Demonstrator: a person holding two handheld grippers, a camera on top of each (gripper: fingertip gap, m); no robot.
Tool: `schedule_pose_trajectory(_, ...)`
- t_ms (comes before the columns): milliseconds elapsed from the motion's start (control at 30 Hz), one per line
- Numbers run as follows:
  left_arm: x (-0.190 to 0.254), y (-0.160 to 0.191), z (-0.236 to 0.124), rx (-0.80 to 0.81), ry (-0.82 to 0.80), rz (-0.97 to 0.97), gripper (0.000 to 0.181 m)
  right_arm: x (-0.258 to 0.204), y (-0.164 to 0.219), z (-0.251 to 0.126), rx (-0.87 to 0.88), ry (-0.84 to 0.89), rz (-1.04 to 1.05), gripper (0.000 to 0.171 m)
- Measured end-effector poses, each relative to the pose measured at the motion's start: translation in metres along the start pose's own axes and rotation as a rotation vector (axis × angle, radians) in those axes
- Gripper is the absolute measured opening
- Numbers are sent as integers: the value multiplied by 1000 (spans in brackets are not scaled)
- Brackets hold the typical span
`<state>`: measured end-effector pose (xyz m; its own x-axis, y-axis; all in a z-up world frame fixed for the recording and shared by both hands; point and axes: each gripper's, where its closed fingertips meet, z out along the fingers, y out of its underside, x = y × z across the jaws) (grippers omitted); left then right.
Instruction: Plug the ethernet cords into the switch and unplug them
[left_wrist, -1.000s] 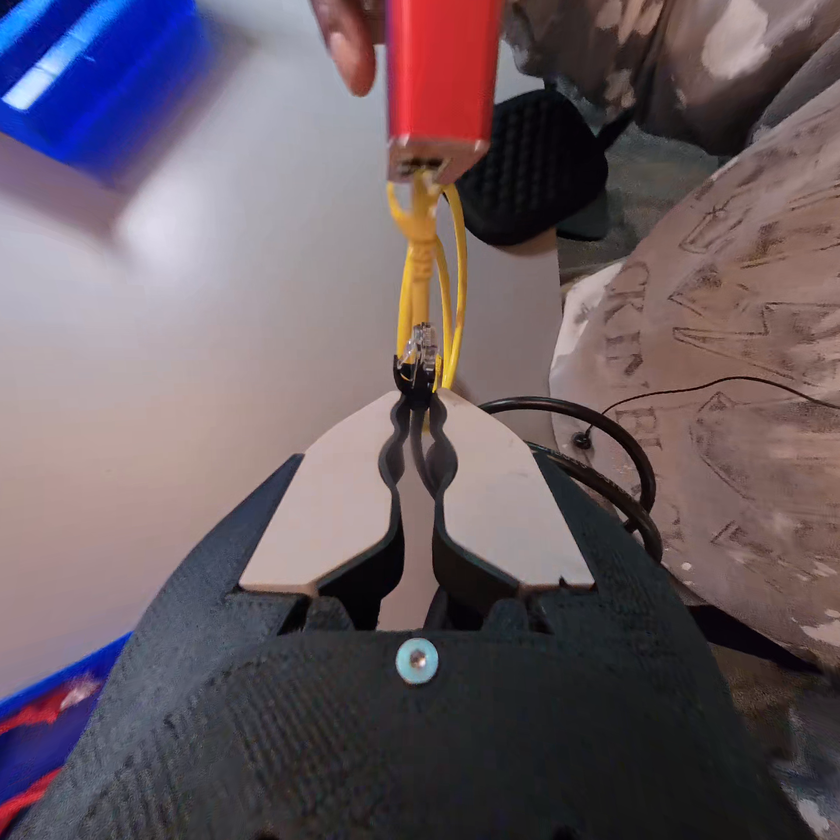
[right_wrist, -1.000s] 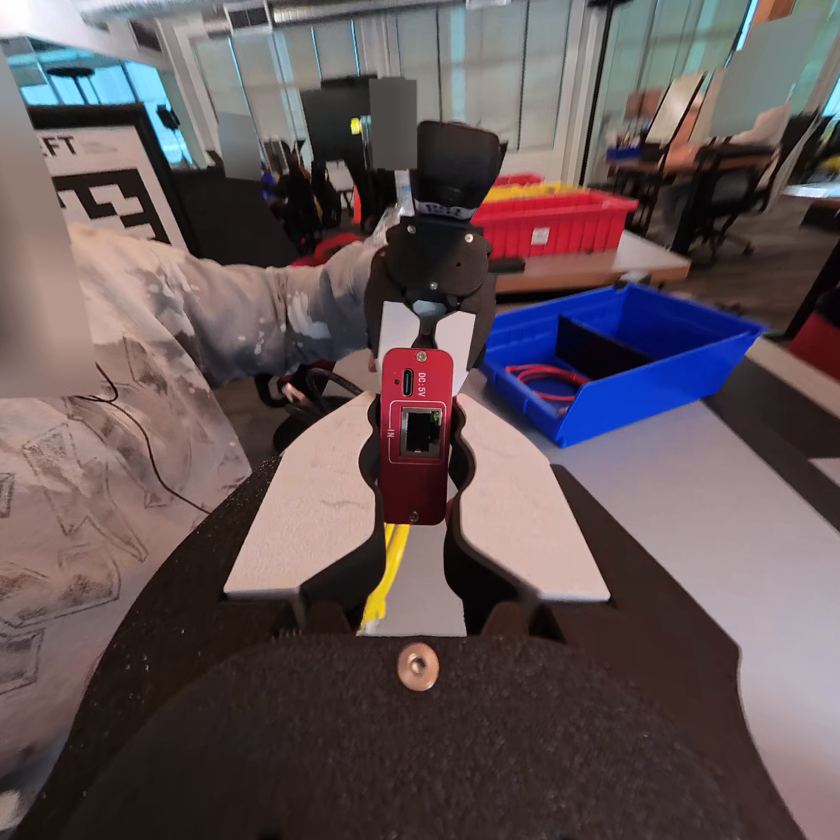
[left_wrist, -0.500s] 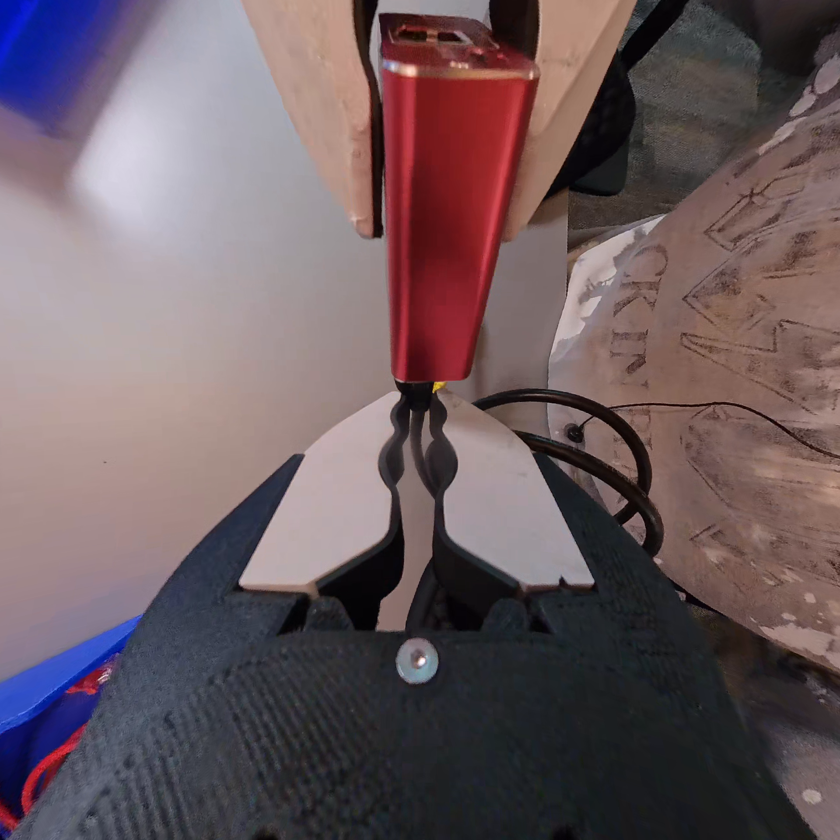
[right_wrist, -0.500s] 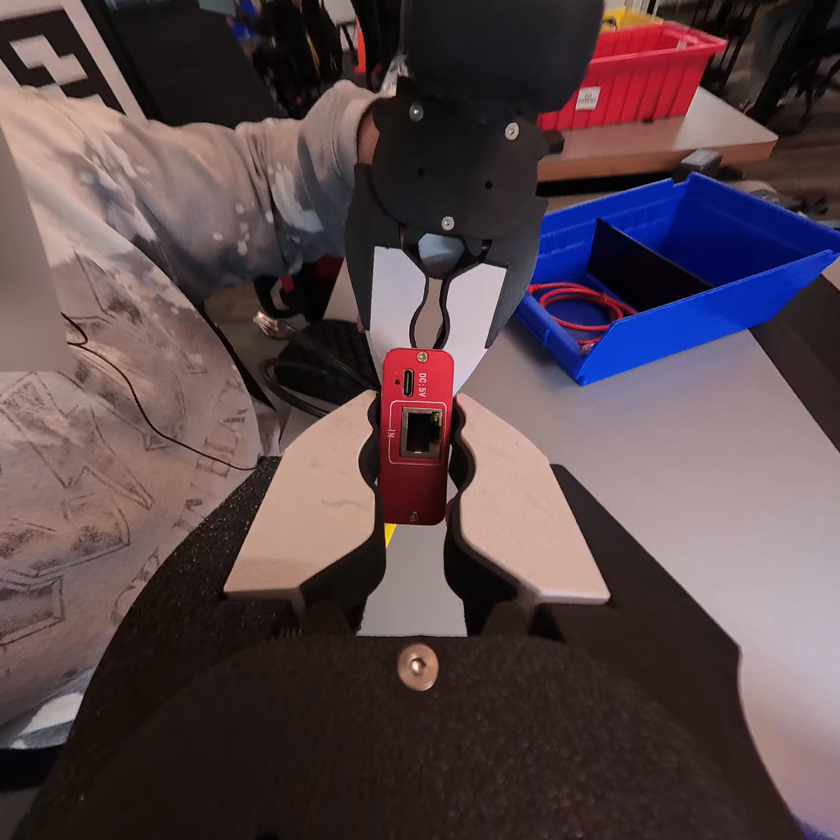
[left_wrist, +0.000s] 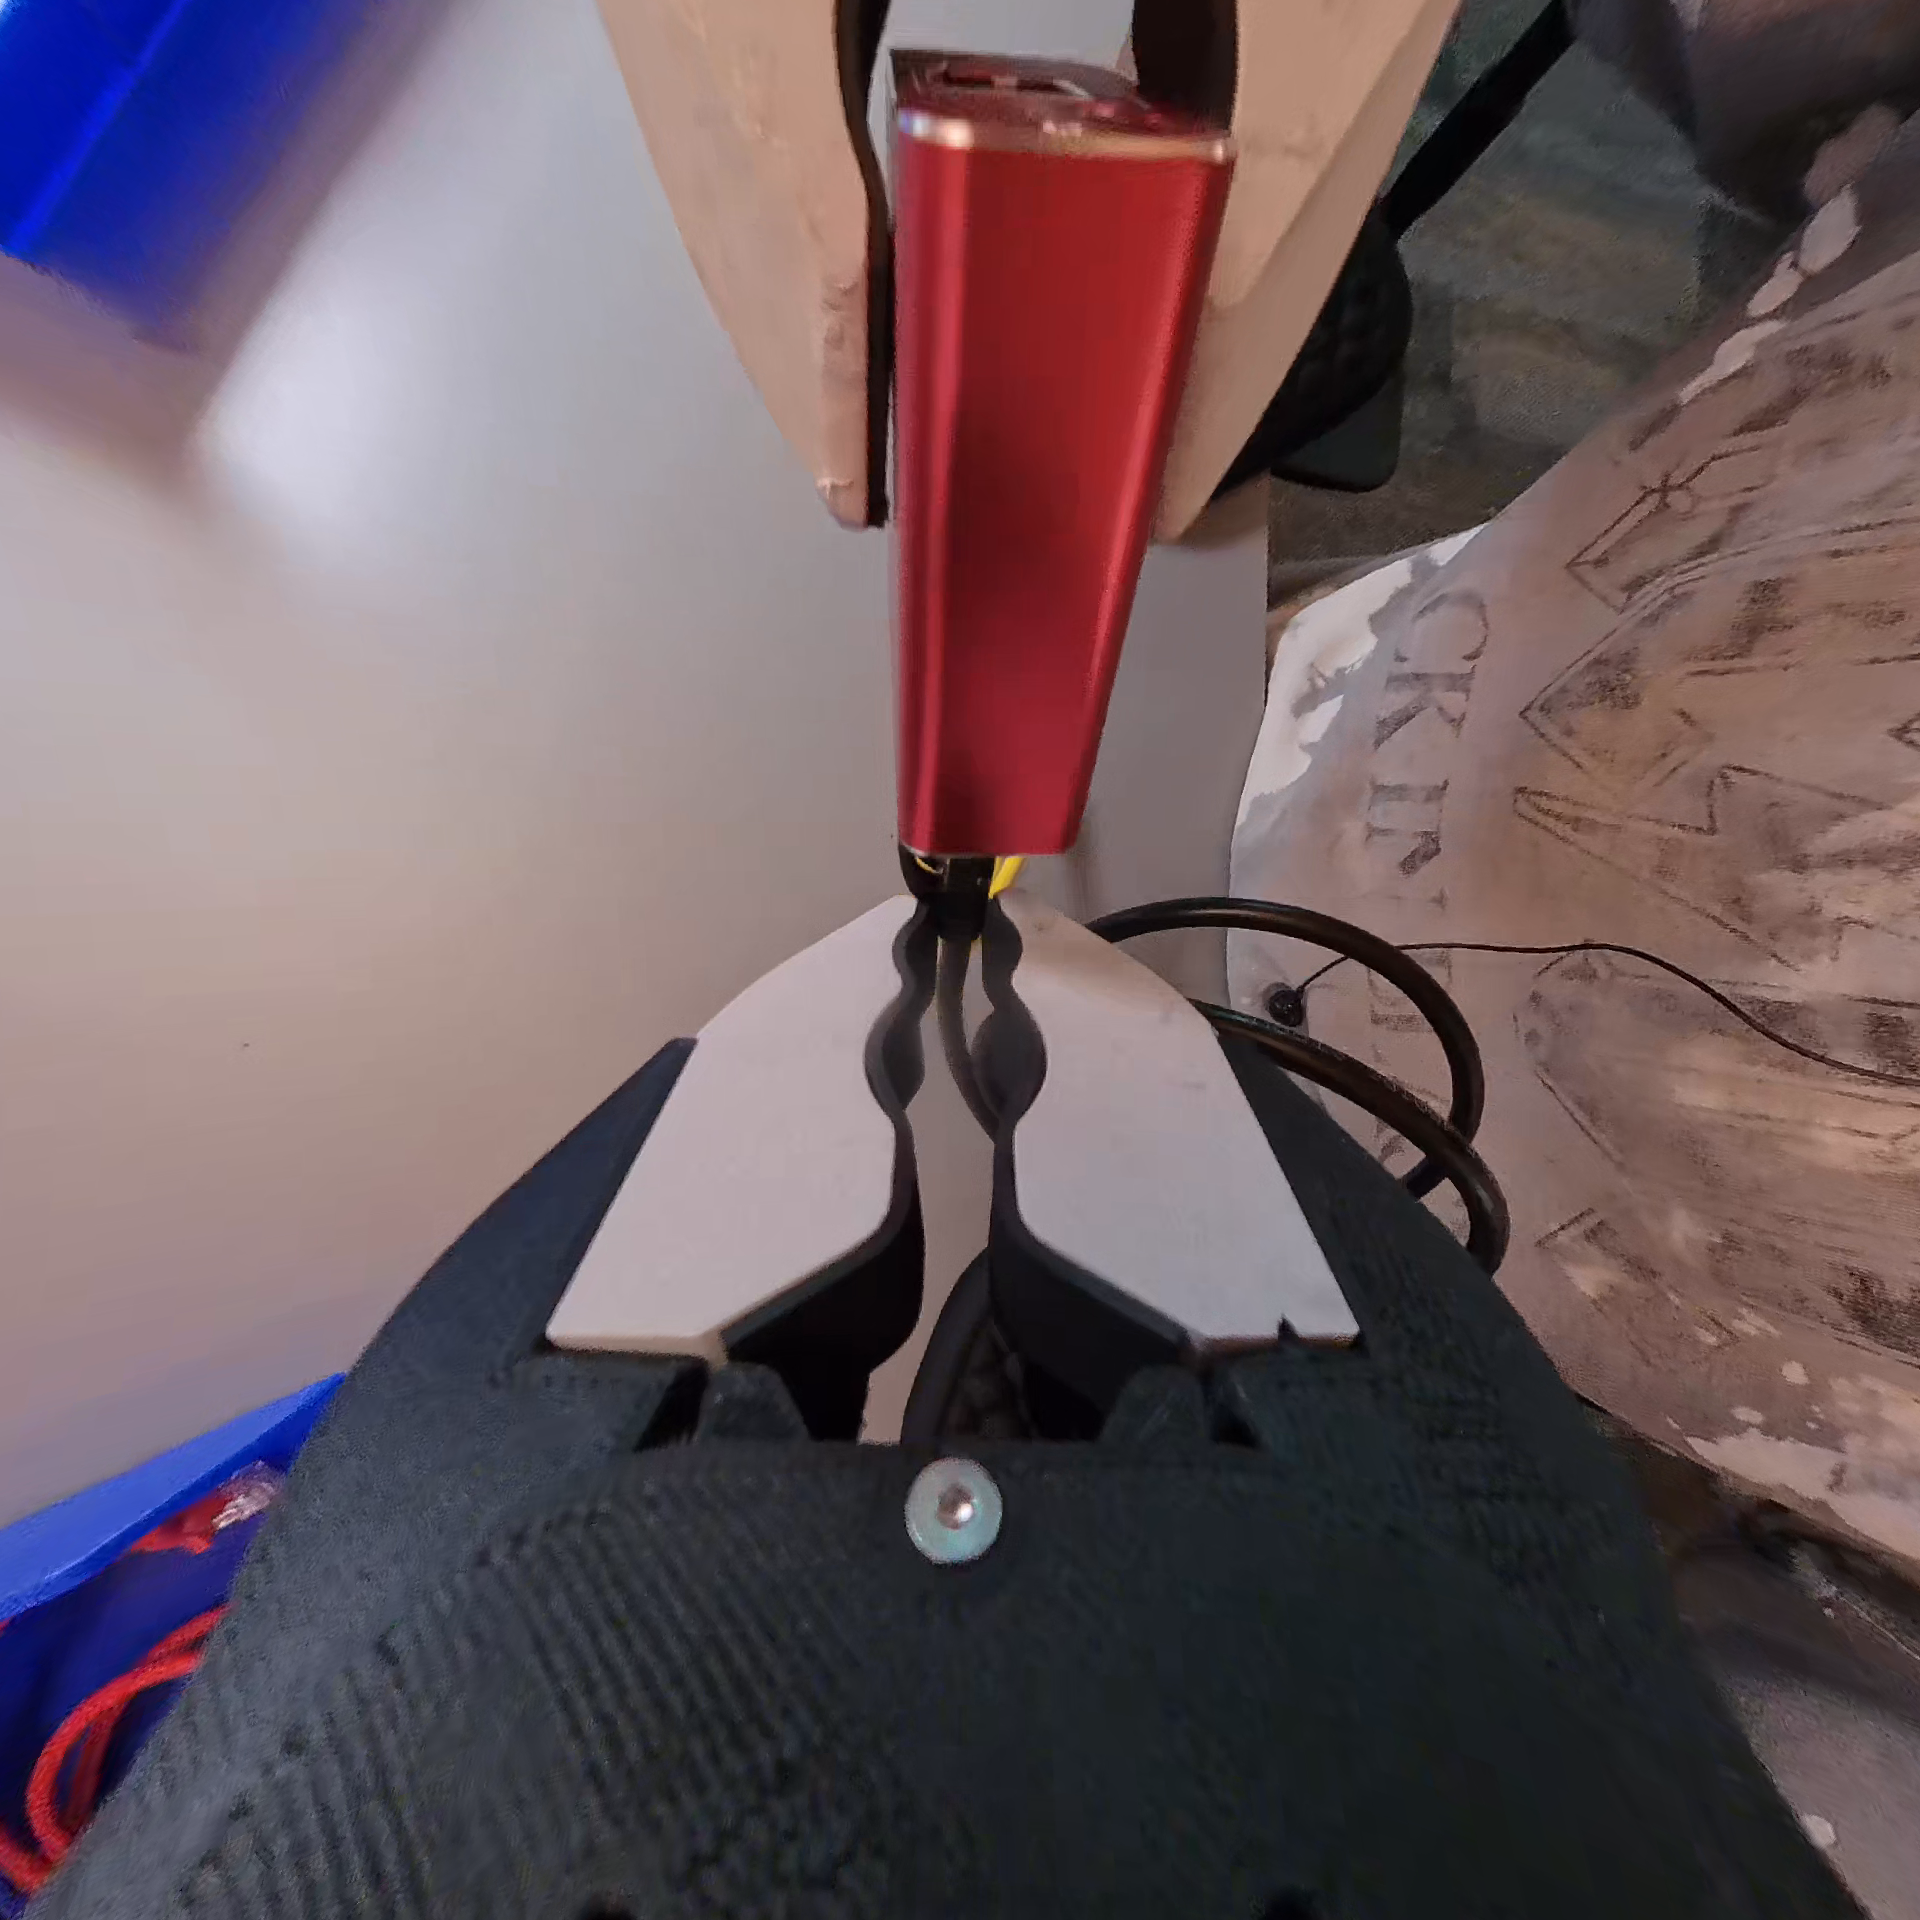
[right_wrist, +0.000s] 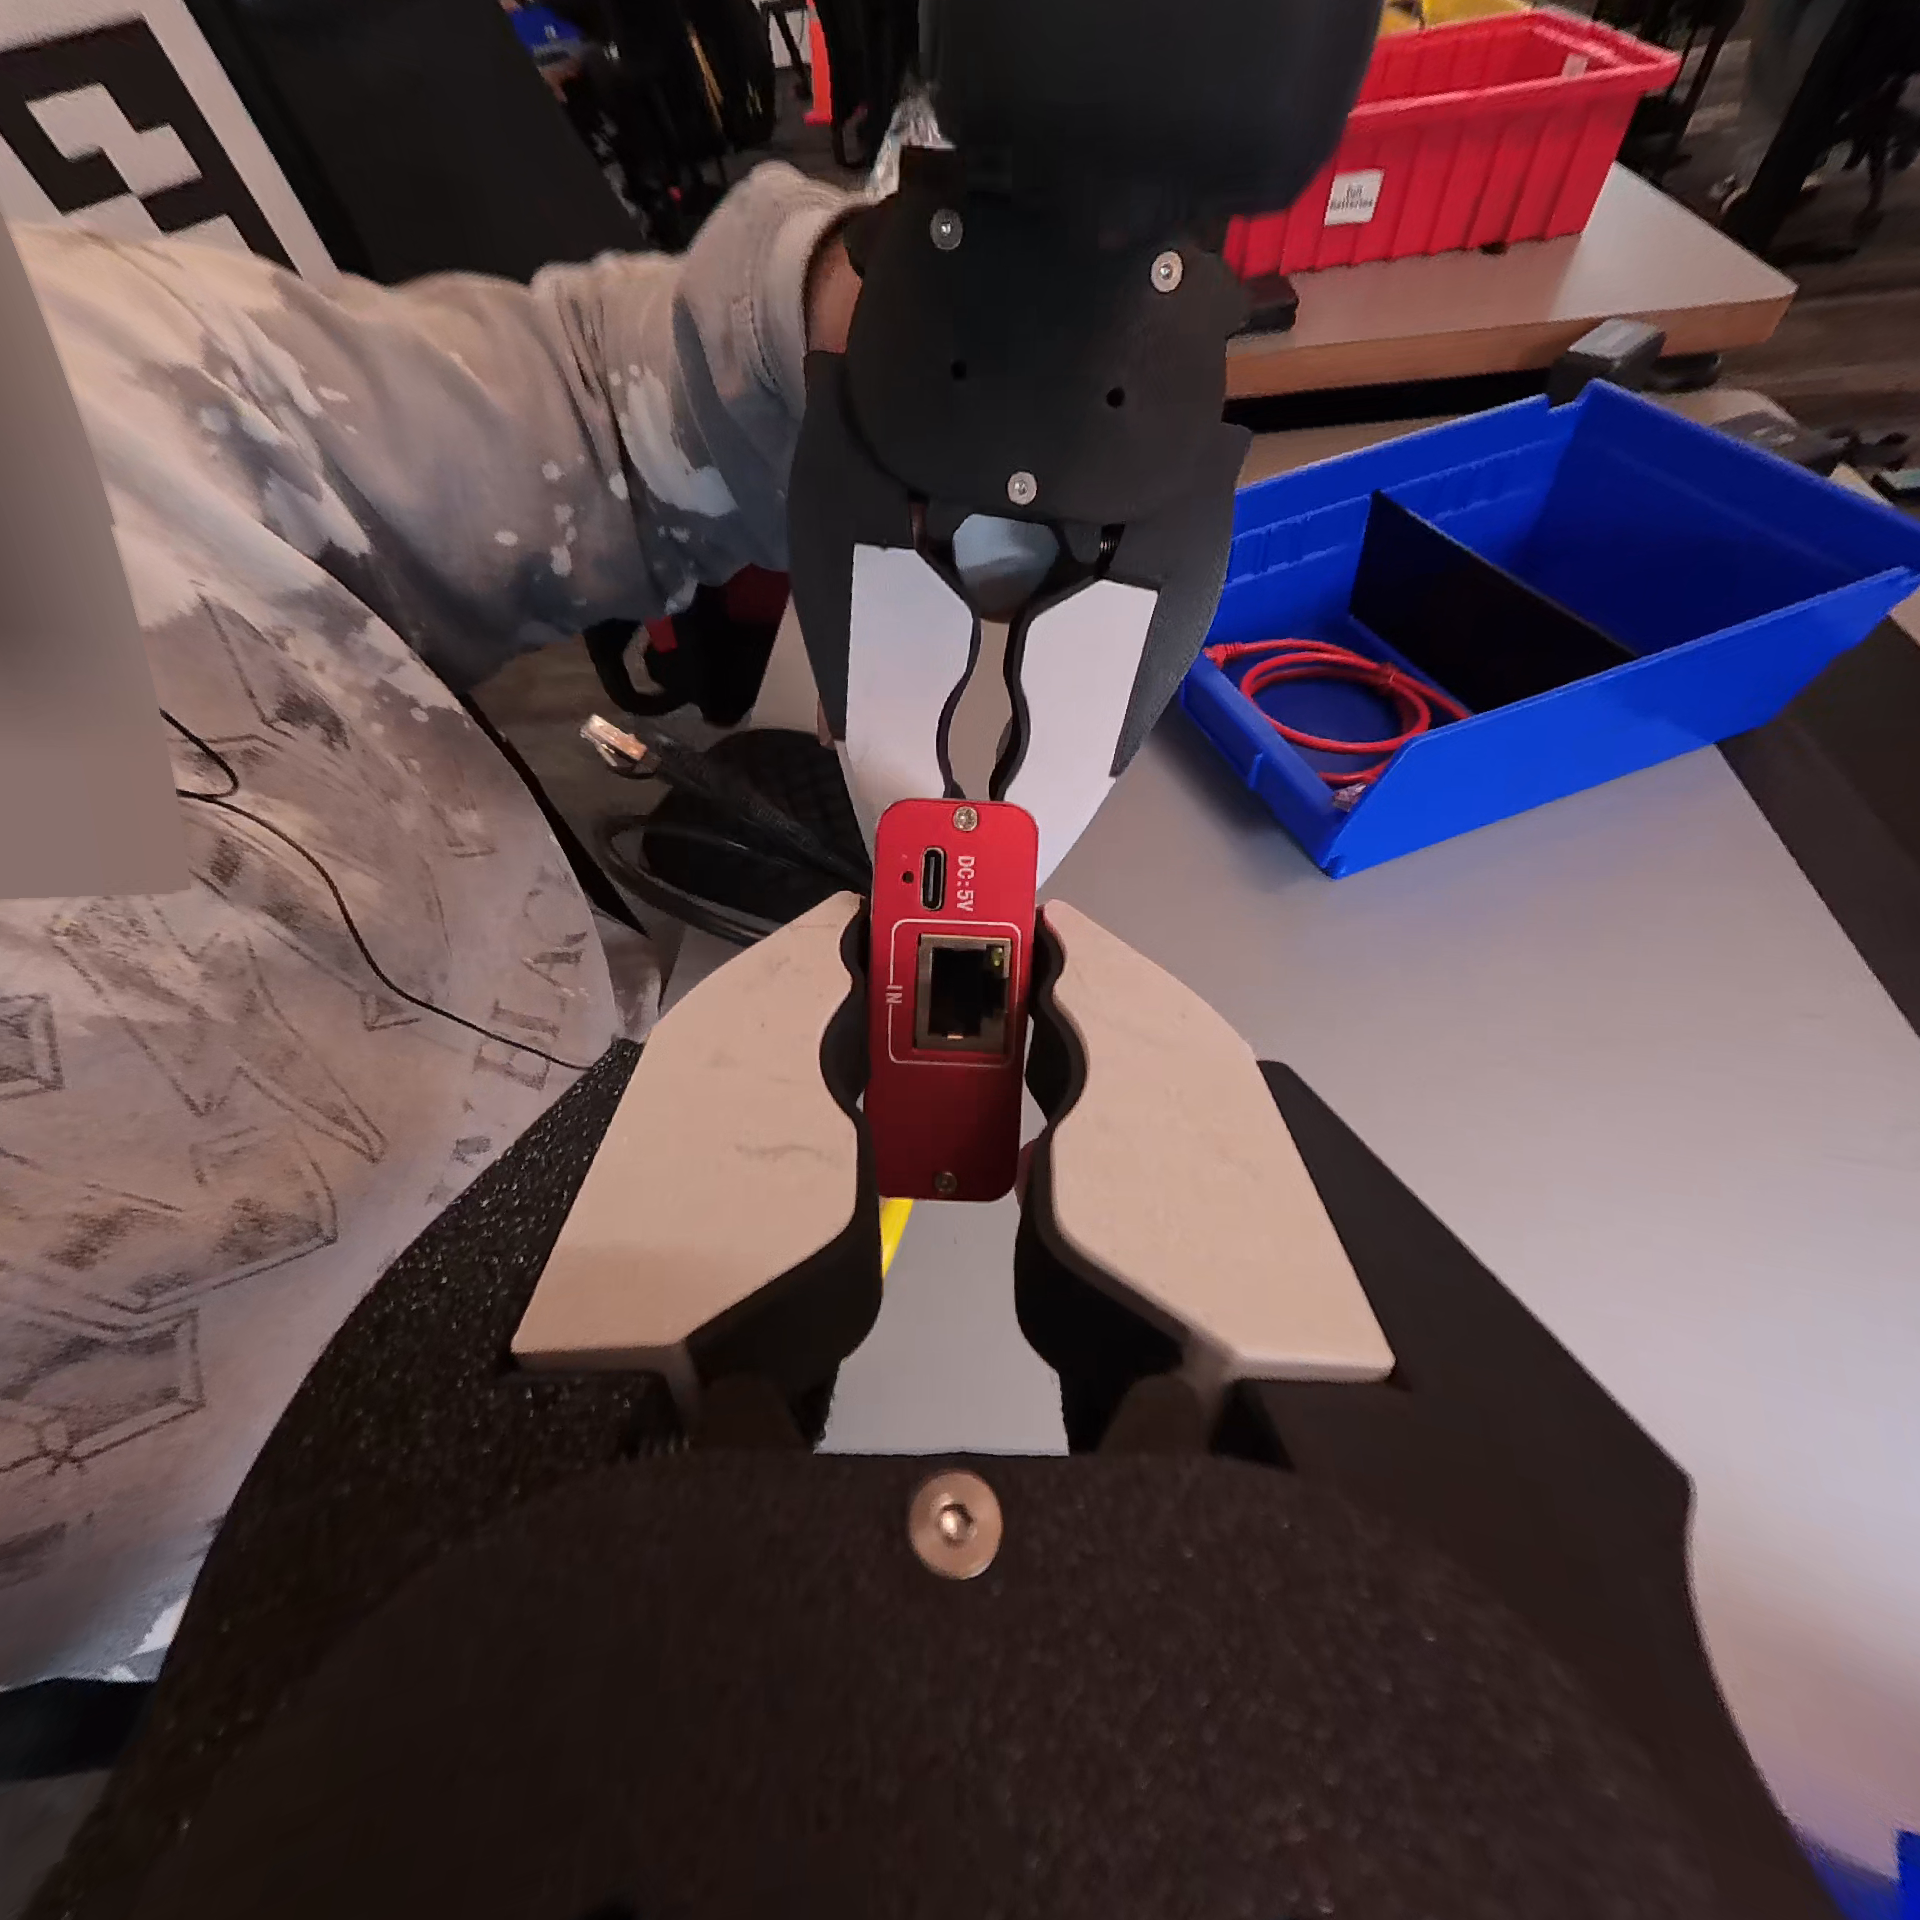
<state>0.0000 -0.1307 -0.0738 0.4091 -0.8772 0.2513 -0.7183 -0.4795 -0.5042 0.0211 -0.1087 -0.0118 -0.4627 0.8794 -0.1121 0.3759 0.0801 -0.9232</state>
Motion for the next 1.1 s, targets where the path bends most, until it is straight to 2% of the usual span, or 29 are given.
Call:
schedule_pose_trajectory(133,-1,2,3,-56,-10,-3,9,1,2,3,-36,4,1,26)
schedule_pose_trajectory(267,0,1,1,-43,11,-22,9,1,1,2,-68,11,9,26)
schedule_pose_trajectory(567,10,-15,-22,89,50,-11,8,-1,-10,-7,-39,-33,77,27)
schedule_pose_trajectory(700,9,-15,-18,98,19,40,7,0,-9,-5,-71,-32,85,26)
schedule_pose_trajectory(933,10,-23,-17,276,29,82,6,-1,-3,-8,-134,-39,128,27)
schedule_pose_trajectory(1100,14,-26,-8,310,54,105,7,-4,-6,-8,-97,-40,132,26)
